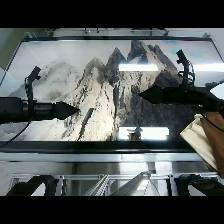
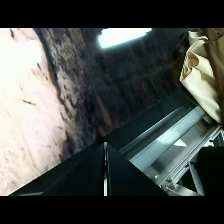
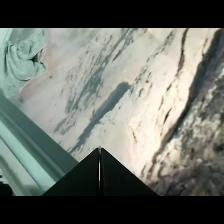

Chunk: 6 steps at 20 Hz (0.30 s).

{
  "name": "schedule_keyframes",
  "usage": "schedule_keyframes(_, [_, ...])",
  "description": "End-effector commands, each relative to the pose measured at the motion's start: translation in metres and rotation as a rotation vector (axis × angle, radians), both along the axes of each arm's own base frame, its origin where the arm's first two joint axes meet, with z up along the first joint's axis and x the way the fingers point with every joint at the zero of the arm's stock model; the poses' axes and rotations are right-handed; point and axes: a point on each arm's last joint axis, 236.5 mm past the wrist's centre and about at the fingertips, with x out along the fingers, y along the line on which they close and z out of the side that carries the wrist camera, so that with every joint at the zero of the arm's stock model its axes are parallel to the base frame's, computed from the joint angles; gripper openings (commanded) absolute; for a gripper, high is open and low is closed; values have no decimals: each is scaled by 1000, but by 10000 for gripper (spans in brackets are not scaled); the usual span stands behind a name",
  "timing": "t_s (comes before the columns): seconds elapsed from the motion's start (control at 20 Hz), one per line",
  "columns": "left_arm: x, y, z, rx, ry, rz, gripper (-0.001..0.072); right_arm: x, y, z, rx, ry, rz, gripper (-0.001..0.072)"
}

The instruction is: Fold the shirts.

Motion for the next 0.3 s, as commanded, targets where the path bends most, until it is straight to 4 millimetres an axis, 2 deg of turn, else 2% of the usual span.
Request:
schedule_keyframes(0.0, [-9,1,-3,1,-16,16,20,-4,6,1,17,10,11,25])
schedule_keyframes(0.25, [-13,0,-5,-3,-2,9,20,-3,6,0,17,13,11,25])
